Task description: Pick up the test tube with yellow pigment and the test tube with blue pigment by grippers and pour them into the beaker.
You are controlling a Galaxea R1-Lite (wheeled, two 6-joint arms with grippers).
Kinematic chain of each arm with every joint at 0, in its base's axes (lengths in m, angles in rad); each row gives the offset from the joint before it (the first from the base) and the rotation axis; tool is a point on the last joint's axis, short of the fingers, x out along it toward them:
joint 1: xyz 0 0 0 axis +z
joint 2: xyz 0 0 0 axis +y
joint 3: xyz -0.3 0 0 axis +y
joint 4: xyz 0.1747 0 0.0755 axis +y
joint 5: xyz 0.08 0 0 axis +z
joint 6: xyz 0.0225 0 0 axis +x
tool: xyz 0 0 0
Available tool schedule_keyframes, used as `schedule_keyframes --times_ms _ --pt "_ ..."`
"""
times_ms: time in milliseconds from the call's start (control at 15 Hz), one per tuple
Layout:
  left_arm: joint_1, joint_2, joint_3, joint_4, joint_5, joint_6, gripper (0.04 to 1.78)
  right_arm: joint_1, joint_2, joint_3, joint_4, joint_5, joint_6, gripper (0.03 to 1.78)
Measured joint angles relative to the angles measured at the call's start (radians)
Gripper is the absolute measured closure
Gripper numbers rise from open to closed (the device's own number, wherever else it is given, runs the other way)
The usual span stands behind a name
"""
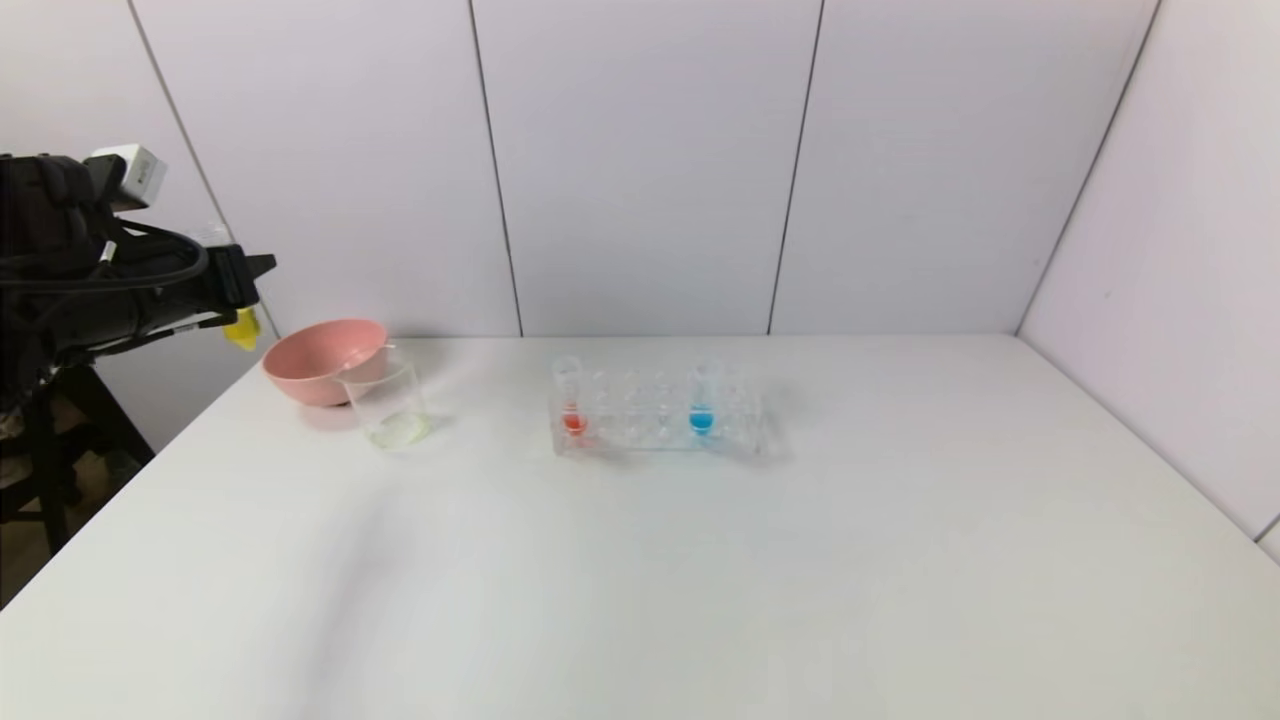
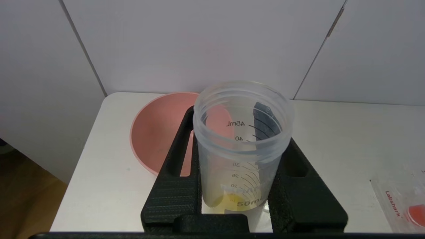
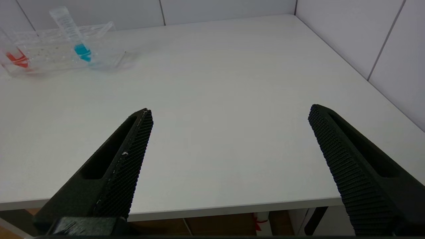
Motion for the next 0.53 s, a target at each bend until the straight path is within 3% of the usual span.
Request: schedule_keyframes --times_ms 533 --pt "0.001 0.125 -0.053 -0.058 -0.001 0.028 1.27 0.0 0.0 0.0 0.0 0.0 0.0 0.1"
